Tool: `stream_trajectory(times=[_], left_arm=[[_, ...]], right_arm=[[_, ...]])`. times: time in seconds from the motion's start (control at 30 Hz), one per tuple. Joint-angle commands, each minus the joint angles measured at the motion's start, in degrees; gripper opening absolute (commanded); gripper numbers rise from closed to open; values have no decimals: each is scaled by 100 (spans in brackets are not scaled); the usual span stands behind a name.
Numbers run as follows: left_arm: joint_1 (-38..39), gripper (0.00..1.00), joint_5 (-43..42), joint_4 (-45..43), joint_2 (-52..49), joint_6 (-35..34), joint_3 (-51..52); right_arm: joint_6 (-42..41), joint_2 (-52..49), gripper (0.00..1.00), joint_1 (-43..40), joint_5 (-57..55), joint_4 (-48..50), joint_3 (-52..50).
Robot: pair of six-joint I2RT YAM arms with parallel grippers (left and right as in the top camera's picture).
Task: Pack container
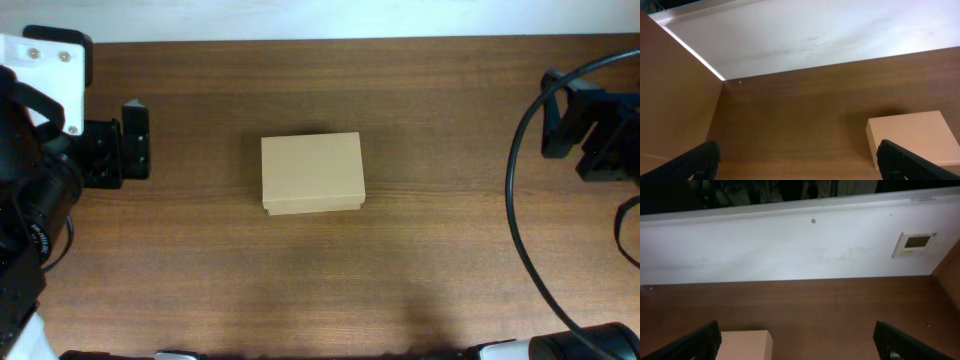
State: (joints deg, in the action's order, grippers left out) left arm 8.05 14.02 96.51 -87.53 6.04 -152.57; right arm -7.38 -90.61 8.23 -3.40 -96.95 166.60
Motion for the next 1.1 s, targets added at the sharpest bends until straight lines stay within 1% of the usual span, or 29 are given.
stream_trajectory(times=[0.0,0.1,0.2,0.27,0.43,0.53,0.6,0.77,0.93,1.07], left_arm=[[-35,100,79,13,13,28,-4],[-35,100,79,13,13,28,-4],[-35,100,79,13,13,28,-4],[-35,100,79,13,13,28,-7],[-35,100,79,13,13,28,-4],[-35,100,79,13,13,28,-4],[-35,100,79,13,13,28,-7],[-35,100,79,13,13,28,-4],[-35,100,79,13,13,28,-4],[-35,100,79,13,13,26,-4]], right_arm=[[-13,44,99,-39,7,-13,-22],[-15,280,99,-39,-280,289,-192],[-15,769,99,-48,-315,1189,-957],[-17,1228,99,-48,-310,1982,-1788],[-13,2686,99,-48,-317,4087,-4562],[-13,3576,99,-48,-457,4955,-6124],[-13,4159,99,-48,-632,5176,-7055],[-15,5480,99,-50,-885,5178,-9005],[-15,6603,99,-142,-931,5178,-10703],[-15,7394,99,-470,-929,5274,-11971]])
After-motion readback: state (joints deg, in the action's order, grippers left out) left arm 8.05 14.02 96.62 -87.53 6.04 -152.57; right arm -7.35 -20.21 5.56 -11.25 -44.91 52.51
